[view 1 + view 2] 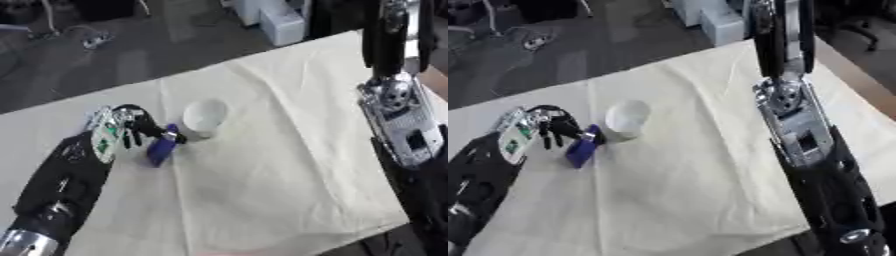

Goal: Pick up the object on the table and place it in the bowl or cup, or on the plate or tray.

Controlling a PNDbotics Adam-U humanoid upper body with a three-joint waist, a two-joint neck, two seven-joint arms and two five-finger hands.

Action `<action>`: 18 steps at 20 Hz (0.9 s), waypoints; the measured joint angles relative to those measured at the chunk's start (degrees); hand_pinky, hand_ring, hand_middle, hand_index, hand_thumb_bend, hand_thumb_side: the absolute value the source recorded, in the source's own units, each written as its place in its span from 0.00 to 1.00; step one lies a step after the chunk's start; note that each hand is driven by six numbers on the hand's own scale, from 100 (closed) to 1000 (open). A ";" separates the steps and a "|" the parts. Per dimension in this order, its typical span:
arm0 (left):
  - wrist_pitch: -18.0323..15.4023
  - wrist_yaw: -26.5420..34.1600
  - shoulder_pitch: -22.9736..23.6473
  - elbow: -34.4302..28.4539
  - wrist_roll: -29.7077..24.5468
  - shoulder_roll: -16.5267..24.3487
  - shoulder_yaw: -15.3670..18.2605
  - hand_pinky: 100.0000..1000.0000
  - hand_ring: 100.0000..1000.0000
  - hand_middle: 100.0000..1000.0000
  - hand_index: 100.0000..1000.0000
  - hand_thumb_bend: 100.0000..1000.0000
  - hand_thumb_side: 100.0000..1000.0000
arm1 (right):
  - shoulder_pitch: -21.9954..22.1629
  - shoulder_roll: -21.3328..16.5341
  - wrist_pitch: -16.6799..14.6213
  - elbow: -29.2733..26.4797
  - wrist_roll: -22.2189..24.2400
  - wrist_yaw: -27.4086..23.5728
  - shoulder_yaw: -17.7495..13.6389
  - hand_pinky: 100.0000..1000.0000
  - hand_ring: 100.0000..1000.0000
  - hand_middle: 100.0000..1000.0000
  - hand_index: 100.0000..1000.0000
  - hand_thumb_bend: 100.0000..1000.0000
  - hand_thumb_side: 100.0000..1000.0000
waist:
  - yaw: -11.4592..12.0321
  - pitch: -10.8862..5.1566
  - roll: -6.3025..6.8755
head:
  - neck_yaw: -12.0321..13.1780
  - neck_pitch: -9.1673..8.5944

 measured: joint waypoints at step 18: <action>1.62 -1.94 0.02 2.57 1.45 -0.62 1.53 0.20 0.41 0.54 0.73 0.73 0.51 | -0.60 0.58 -0.06 0.00 0.03 0.01 0.03 0.46 0.49 0.50 0.63 0.00 0.90 | -0.76 0.10 0.32 | -0.51 0.00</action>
